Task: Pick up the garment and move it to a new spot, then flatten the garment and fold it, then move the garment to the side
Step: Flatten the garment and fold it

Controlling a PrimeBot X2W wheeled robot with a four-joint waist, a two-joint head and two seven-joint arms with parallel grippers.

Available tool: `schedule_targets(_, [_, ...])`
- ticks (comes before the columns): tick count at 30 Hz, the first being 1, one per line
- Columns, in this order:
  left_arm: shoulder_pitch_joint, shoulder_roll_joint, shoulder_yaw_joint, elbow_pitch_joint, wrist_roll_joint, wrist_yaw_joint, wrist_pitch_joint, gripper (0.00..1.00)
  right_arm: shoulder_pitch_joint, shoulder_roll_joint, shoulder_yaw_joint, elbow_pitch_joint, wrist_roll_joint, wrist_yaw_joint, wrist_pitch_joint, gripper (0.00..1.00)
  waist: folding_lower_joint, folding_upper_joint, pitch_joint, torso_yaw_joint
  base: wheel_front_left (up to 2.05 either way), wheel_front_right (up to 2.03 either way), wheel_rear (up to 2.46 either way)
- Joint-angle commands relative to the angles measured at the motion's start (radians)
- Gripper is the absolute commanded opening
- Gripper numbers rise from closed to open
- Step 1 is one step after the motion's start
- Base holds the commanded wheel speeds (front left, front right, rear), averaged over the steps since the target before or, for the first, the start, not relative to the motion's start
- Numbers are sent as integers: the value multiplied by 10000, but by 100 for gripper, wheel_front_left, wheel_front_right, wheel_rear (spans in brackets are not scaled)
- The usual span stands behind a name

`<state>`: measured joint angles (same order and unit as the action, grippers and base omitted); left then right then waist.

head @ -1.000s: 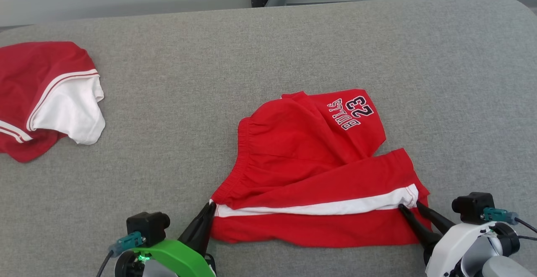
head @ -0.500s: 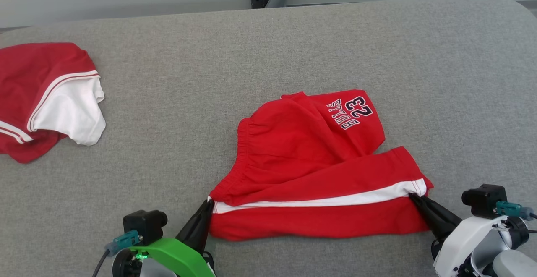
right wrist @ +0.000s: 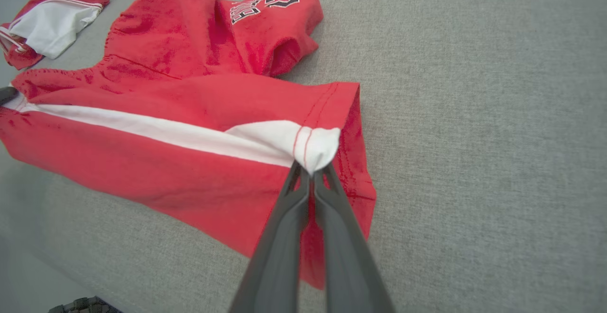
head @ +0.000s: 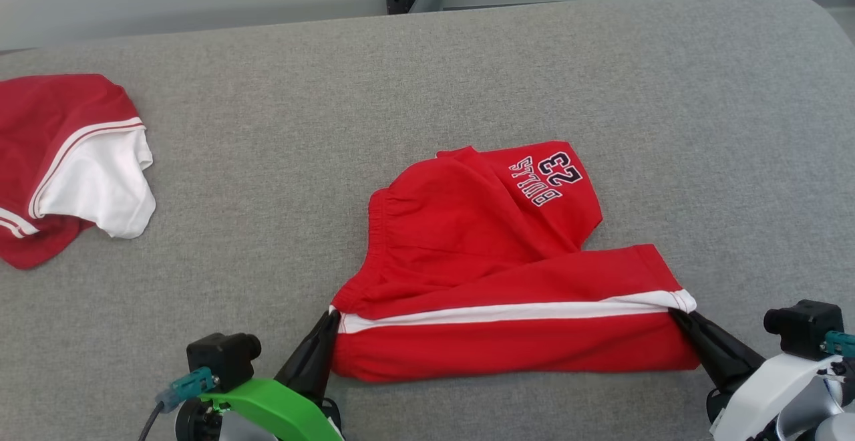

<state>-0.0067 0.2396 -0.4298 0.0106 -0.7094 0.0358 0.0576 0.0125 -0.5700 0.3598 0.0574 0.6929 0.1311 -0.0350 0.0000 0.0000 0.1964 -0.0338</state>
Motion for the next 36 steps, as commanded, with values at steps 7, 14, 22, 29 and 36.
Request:
schedule_targets(7, [40, 167, -51, -1291, -113, 97, 197, 0, 387, 129, -1051, -1111, 333, -7, 69, 0, 0, 0, -179, 24, 0, 0, 0])
schedule_targets(14, [-872, 485, 47, -3657, -30, 387, 1163, 0, 306, 17, -2353, -2960, 915, -7, 432, 0, 0, 0, -287, 204, 0, 0, 0])
schedule_targets(22, [-4343, 716, 974, -4727, -1212, 589, 3515, 0, -1406, -280, -3722, -4332, 1987, -5, 1580, 0, 0, 0, 411, 337, 0, 0, 0])
schedule_targets(29, [-9446, 381, 1614, -1433, -1710, 497, 4723, 0, -6373, 205, -3488, -2291, 1488, -4, 2744, 0, 0, 0, 2104, 240, 0, 0, 0])
schedule_targets(36, [-13963, -256, 1817, 3258, -558, 201, 2909, 0, -12084, 2798, -3809, 2110, -583, -11, 1685, 0, 0, 0, 3389, -137, 0, 0, 0])
